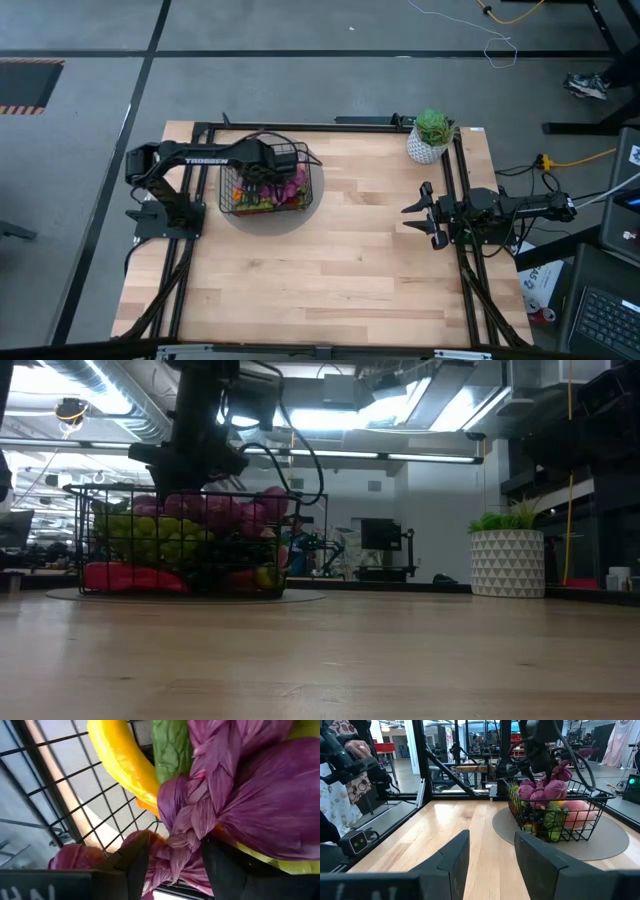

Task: Build produce basket
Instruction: Put the purple garlic into the wire basket

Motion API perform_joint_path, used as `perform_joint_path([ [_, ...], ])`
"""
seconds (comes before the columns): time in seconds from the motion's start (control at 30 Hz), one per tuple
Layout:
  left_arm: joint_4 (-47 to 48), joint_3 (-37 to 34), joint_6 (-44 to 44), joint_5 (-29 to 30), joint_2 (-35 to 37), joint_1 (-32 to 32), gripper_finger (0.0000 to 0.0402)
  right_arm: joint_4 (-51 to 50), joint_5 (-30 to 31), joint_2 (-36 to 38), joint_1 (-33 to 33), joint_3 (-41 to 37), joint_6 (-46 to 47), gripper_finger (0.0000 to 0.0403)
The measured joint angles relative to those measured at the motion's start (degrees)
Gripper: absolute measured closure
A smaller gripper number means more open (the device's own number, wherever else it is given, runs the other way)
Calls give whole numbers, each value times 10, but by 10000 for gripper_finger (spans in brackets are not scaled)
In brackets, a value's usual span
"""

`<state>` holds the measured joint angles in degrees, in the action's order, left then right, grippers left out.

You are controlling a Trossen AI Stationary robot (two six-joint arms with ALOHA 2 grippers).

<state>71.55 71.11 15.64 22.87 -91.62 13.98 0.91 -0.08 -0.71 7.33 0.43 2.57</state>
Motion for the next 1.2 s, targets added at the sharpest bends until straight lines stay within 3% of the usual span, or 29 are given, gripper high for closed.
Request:
perform_joint_path([
  [0.2,0,0,14,-3,-4,-2,255,0,0,0,0,0,0,246],
  [0.47,0,0,29,-14,-4,-2,384,0,0,0,0,0,0,246],
  [0.6,26,15,25,-14,-3,-2,388,0,0,0,0,0,0,246],
  [0.73,81,74,10,-21,-2,-2,396,0,0,0,0,0,0,246],
  [0.97,158,206,-18,-120,-1,2,398,0,0,0,0,0,0,246],
  [1.07,176,224,-32,-184,-1,7,399,0,0,0,0,0,0,246],
  [1.2,180,220,-63,-221,-1,6,399,0,0,0,0,0,0,246],
])
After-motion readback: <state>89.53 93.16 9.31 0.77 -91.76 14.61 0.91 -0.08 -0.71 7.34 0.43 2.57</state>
